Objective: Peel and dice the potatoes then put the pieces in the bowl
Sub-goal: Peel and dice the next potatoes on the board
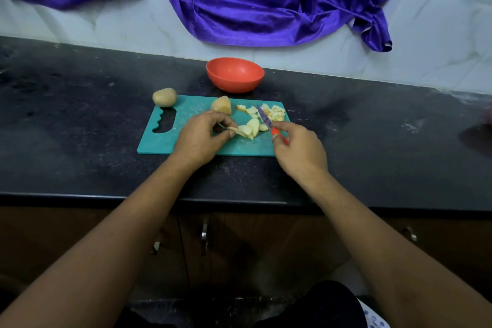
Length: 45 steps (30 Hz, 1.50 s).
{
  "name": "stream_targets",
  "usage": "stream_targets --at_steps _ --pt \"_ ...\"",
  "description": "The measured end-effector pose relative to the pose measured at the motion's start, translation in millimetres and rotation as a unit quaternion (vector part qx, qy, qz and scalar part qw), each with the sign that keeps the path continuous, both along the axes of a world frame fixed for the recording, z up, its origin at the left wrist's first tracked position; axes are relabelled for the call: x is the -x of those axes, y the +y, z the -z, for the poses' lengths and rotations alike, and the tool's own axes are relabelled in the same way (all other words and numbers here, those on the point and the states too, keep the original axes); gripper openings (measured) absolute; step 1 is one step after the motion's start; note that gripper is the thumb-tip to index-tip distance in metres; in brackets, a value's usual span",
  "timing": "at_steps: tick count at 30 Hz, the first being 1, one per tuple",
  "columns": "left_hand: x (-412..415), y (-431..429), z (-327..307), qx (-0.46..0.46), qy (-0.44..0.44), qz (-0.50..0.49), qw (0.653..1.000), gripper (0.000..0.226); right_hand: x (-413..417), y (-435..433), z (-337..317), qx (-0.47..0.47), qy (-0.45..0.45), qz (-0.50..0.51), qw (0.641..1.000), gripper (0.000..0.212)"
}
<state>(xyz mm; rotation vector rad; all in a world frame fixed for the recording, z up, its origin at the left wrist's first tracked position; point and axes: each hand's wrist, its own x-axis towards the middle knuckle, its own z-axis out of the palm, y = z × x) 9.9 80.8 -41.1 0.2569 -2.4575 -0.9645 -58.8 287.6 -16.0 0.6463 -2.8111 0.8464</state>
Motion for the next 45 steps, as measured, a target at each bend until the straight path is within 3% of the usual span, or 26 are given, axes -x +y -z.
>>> stream_targets --at_steps 3,15,20,24,33,37,41,45 --pt "0 0 0 -0.002 0.003 0.0 1.0 0.013 -3 2 1 -0.054 0.011 -0.026 0.998 0.039" --pt "-2 -1 -1 0.004 0.019 -0.05 0.999 0.03 -8 -36 -4 -0.086 0.053 -0.16 0.982 0.038" --pt "-1 -1 0 0.061 -0.017 -0.046 0.997 0.047 5 -23 0 0.022 0.02 -0.109 0.994 0.035" --pt "1 1 1 0.085 -0.04 -0.033 0.995 0.046 21 0 9 0.063 -0.016 -0.066 0.996 0.034" --pt "1 8 -1 0.153 -0.017 -0.127 0.98 0.042 31 14 35 0.21 -0.034 -0.027 0.977 0.034" --pt "10 24 -9 0.202 0.033 -0.063 0.977 0.029 38 17 42 0.317 -0.063 -0.021 0.946 0.035" --pt "40 52 -18 0.238 0.003 0.029 0.971 0.03 38 18 40 0.38 -0.066 -0.013 0.922 0.031" --pt "60 65 -22 0.284 -0.052 0.055 0.956 0.03 39 18 41 0.39 -0.067 -0.009 0.918 0.033"
